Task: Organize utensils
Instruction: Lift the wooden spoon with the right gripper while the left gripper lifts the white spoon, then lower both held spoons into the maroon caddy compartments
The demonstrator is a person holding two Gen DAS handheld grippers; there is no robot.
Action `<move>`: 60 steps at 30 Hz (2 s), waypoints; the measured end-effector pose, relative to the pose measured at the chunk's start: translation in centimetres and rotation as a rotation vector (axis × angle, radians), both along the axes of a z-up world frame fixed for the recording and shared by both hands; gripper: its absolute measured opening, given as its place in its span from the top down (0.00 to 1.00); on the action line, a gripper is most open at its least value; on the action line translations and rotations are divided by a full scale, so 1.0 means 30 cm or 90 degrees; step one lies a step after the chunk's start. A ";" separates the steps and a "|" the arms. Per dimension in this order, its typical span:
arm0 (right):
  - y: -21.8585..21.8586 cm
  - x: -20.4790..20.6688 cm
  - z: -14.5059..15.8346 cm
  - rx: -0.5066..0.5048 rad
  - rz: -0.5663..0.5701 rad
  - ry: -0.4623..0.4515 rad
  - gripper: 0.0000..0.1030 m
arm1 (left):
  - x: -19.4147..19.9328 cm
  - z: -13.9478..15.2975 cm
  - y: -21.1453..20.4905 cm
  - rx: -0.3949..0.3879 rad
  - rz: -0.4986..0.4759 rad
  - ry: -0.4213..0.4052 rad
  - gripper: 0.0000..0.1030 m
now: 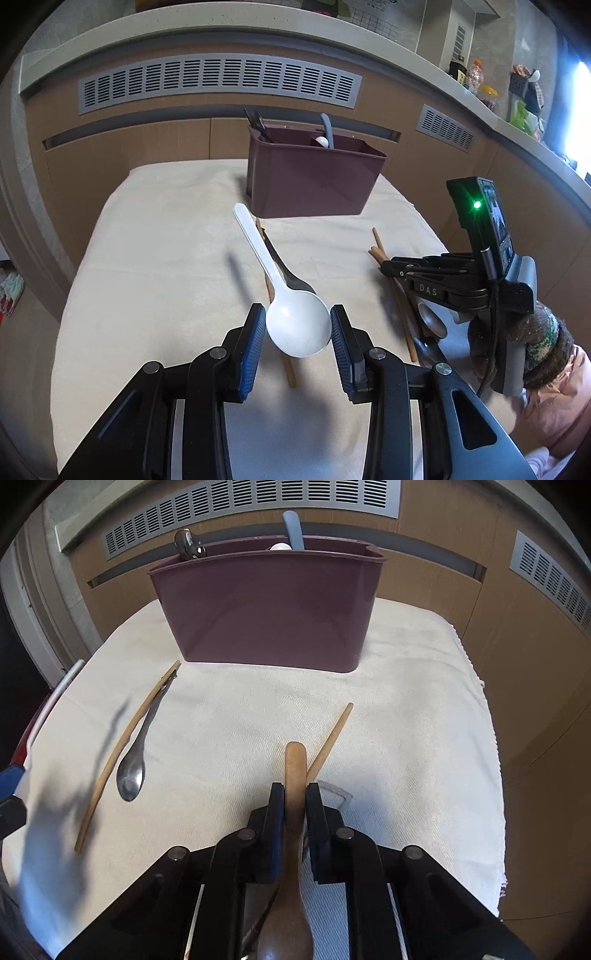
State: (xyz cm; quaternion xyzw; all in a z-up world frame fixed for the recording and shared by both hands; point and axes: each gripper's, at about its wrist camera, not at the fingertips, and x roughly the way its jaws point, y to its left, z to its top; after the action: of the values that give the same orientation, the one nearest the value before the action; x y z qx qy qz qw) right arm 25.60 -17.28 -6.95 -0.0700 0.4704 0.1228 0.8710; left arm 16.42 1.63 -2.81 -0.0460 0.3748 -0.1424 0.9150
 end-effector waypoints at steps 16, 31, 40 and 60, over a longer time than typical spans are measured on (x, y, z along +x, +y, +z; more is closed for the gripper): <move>-0.084 -0.116 0.124 0.069 -0.009 -0.052 0.89 | -0.029 -0.068 -0.050 0.039 -0.046 0.086 0.64; -0.101 -0.239 0.372 0.102 -0.004 -0.194 0.89 | -0.046 0.194 -0.053 0.045 -0.026 -0.082 0.64; -0.088 -0.292 0.573 0.082 -0.003 -0.307 0.89 | -0.102 0.425 -0.080 0.051 -0.063 -0.188 0.64; -0.069 -0.011 1.023 0.107 -0.049 -0.460 0.89 | 0.380 0.888 -0.058 -0.172 -0.082 -0.009 0.64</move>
State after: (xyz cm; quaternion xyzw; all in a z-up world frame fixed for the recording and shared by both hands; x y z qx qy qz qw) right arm 25.26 -19.36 23.75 -0.0196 0.1236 0.0956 0.9875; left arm 27.82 -0.11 23.84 -0.1437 0.3478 -0.2505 0.8920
